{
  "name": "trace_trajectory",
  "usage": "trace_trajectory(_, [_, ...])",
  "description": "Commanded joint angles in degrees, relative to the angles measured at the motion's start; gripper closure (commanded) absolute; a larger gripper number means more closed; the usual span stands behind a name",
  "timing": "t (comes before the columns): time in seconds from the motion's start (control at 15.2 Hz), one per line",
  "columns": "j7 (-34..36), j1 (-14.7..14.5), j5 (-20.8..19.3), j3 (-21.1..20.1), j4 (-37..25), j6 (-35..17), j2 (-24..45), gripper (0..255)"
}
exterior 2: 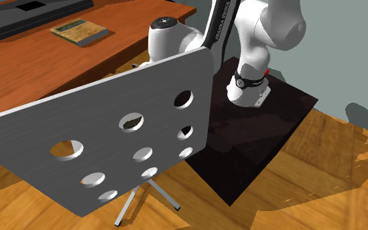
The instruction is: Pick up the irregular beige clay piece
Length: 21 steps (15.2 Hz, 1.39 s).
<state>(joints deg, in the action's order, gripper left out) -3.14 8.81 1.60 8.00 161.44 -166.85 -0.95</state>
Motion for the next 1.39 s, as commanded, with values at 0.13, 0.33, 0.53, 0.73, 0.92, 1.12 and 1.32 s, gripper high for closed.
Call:
trace_trajectory(0.13, [-6.21, 3.67, 9.67, -3.35, -3.41, -9.57, 12.00, 0])
trace_trajectory(0.33, [-6.84, 5.71, 10.37, -5.54, -3.91, -11.42, 14.29, 0])
trace_trajectory(0.53, [-7.64, 7.99, 11.18, -7.97, -4.74, -14.09, 17.72, 0])
trace_trajectory(0.73, [-7.94, 9.52, 11.33, -9.49, -5.55, -16.29, 20.68, 0])
trace_trajectory(0.92, [-7.95, 9.59, 11.28, -9.50, -5.67, -16.28, 20.79, 255])
trace_trajectory(1.12, [-7.98, 9.65, 11.26, -9.52, -5.63, -16.29, 20.76, 255])
trace_trajectory(1.32, [-8.01, 9.71, 11.25, -9.53, -5.66, -16.30, 20.79, 255])
